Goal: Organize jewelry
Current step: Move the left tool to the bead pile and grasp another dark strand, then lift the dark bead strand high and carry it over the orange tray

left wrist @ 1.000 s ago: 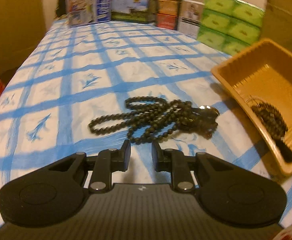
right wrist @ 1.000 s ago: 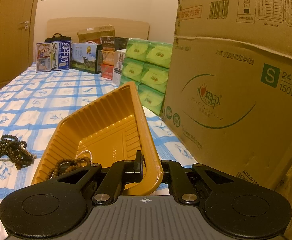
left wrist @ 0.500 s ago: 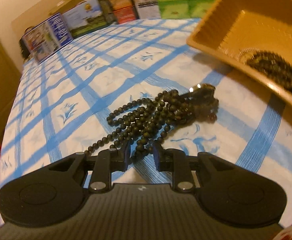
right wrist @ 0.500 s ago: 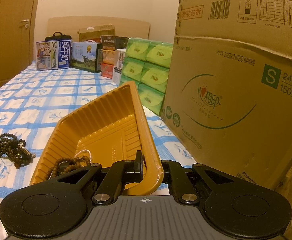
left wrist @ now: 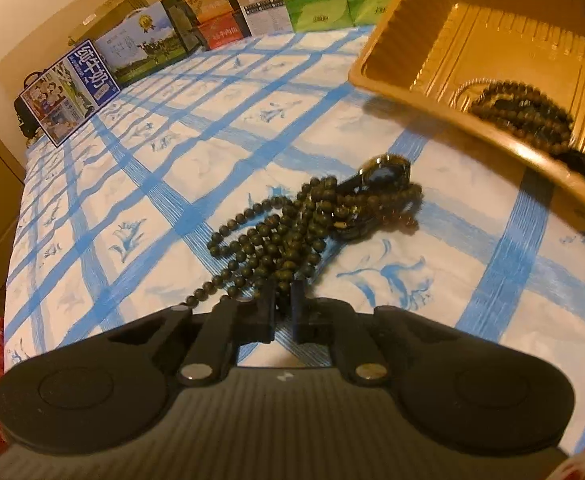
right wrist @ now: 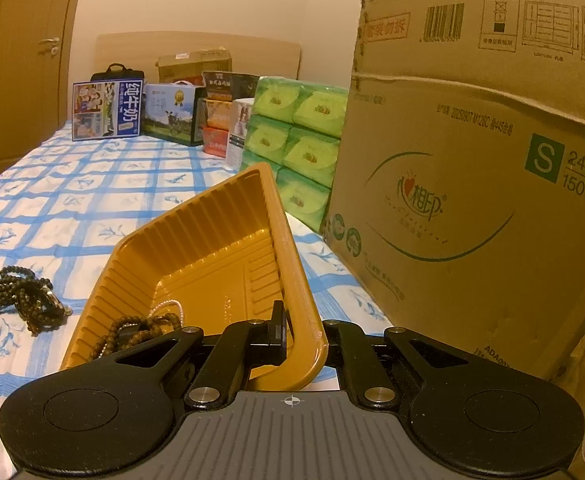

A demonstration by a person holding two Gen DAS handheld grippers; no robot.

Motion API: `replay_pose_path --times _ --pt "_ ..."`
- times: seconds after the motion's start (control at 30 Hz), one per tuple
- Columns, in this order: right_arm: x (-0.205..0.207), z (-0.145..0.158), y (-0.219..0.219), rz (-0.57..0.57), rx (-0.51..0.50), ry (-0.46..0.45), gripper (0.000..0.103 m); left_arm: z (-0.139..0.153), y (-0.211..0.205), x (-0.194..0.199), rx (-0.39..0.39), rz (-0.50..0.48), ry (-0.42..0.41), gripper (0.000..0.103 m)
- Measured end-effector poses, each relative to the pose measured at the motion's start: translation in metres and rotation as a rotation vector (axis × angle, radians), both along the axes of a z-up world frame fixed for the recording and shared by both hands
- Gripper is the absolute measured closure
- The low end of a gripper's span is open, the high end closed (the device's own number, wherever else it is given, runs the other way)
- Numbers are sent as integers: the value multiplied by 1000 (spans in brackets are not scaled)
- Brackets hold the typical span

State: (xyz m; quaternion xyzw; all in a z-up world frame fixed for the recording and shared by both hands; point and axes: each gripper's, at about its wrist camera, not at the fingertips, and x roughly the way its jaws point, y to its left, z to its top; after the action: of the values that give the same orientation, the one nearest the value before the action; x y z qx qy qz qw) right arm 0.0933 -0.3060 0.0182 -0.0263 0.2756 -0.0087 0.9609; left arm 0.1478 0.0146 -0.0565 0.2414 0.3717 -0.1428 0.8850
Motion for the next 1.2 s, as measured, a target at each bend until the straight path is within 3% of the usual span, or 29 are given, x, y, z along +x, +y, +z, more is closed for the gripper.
replay_pose_path --times 0.17,0.63,1.2 --pt "0 2 3 3 0 -3 97 34 6 -1 -81 -5 -18 97" --pt "-3 8 7 10 3 -15 97 178 7 3 -236 -22 -251 97" --pt "-2 10 10 15 2 -20 97 305 -29 1 -353 -142 -457 97"
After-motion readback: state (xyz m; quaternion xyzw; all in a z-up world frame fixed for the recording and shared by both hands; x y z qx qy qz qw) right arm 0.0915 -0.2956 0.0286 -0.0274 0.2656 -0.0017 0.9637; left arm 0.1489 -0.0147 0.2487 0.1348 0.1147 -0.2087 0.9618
